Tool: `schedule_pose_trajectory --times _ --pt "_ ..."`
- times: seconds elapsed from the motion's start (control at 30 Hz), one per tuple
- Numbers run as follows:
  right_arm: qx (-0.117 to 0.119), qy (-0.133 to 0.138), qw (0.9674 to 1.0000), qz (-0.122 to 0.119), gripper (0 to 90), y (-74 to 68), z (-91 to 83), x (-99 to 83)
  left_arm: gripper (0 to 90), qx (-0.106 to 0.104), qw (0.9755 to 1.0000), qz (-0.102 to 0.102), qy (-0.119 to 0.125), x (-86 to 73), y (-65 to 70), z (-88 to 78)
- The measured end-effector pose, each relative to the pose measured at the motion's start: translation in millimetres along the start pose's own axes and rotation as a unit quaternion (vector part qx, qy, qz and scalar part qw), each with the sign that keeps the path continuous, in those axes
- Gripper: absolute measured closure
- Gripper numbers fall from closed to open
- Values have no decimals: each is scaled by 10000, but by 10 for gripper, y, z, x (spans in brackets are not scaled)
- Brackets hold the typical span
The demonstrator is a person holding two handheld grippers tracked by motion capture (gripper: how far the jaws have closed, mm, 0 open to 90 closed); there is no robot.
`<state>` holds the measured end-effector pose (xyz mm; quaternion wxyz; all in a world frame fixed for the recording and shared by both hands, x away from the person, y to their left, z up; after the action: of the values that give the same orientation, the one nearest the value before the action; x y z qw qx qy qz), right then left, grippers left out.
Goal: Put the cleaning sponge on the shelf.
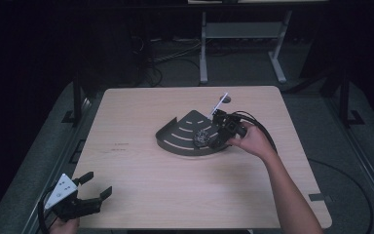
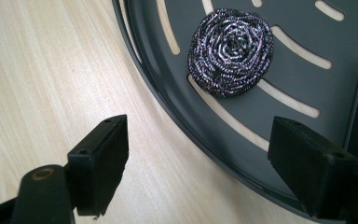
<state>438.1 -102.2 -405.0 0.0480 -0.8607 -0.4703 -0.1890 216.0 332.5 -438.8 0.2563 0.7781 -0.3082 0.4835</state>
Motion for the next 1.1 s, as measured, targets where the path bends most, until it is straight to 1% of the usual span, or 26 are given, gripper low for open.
schedule_pose_trajectory --times 0.3,0.5,0.53,0.6,0.8,0.87,1.0,1.1 --pt "14 16 10000 22 198 -32 -8 -52 133 -12 10000 -8 3 0 2 2" --pt "5 40 10000 -13 198 -68 -17 -104 133 -7 10000 -10 5 0 1 -1" --pt "30 -7 10000 -1 196 -76 -17 -116 133 -11 10000 -9 7 0 1 -1" --pt "2 6 10000 -23 197 -88 -19 -135 133 -12 10000 -3 -1 1 3 2" --pt "20 72 10000 -19 197 -121 -19 -201 133 -32 10000 -2 -20 0 7 16" --pt "33 25 10000 -21 195 -134 -15 -225 133 -39 10000 -9 -14 -1 9 21" --pt "-12 -27 10000 -72 193 -157 -29 -250 133 -33 10000 -14 -8 -1 10 22" --pt "21 56 10000 -50 194 -171 -41 -274 133 -40 10000 -17 -10 -2 11 25"
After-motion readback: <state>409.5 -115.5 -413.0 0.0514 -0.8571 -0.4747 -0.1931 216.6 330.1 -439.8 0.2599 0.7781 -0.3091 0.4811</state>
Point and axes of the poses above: each handheld gripper's, and its own axes: z roughly forward along the jaws, x roughly out of its top, y roughly to its right, the point moved 2 cm from there along z, roughly forward along the jaws, and after that the axes turned 14 degrees about -x, right-handed, at the moved point
